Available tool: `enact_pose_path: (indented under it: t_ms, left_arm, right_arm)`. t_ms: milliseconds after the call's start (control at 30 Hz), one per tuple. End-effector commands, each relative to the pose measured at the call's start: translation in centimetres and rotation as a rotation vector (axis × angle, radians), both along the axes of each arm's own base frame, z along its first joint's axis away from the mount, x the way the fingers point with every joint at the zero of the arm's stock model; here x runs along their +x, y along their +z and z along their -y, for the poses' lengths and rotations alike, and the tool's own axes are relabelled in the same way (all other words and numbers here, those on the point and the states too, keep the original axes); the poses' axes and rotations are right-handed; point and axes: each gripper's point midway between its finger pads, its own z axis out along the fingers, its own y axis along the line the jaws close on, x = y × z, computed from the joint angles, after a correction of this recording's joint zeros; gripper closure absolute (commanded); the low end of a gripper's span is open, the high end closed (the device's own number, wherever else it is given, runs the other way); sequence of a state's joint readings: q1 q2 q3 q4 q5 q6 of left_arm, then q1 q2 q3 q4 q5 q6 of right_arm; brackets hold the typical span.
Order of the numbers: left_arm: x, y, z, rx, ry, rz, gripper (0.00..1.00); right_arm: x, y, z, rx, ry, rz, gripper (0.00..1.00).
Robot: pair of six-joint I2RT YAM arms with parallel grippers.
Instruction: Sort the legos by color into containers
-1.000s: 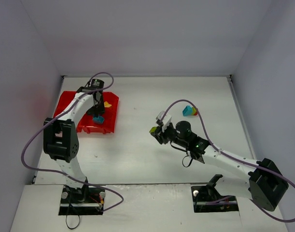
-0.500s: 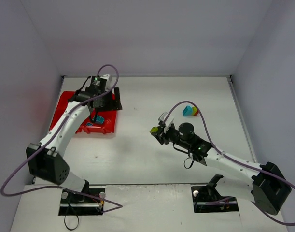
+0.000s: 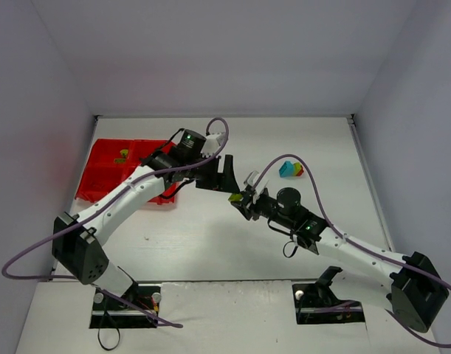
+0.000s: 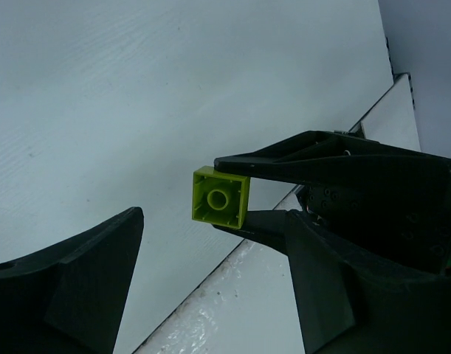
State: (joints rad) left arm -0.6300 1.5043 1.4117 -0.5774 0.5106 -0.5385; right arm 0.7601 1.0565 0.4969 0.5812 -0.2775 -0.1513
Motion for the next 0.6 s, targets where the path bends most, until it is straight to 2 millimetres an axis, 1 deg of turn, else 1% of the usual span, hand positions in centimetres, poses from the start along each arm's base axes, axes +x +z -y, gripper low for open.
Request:
enact_pose_path:
  t_ms: [0,33,100,133,333,367,467,567]
  left_arm:
    - [-0.1,2.0,1.5,-0.07,-0.051,0.049,0.29]
    - [-0.1,1.5,1.6,-0.065,-0.058,0.039,0.29]
    - [-0.5,1.5,2.2,-0.08,-0.083,0.033,0.29]
    - [-0.6,1.1,2.3,-0.075,-0.091,0.025,0.29]
    - [-0.6,-0.3,2.8,-0.051,-0.116,-0.007,0.31]
    - [-0.6,-0.3,2.9,-0.053,-0.119,-0.007,0.34]
    - [-0.8,-0.8,3.1,-0.051,-0.134,-0.022,0.4]
    - [-0.8,-1.1,3.2,-0.049,-0.143,-0.03,0.56]
  right_arm:
    - [0.2,3.6,-0.5,0.087,0.014,0.102,1.0]
    - [0.2,3.6,-0.5,0.087,0.014,0.102,1.0]
    - [0.2,3.7,-0.5,0.087,0.014,0.102,1.0]
    - [0.3,3.6,-0.5,0.085,0.013,0.101,1.0]
    - [0.1,3.7,-0.4,0.089,0.016,0.104,1.0]
    - [0.1,3.8,-0.4,0.09,0.014,0.106,1.0]
    - [0.2,3.8,-0.4,0.089,0.011,0.106,1.0]
    - [0.2,3.8,-0.3,0.089,0.008,0.106,0.99]
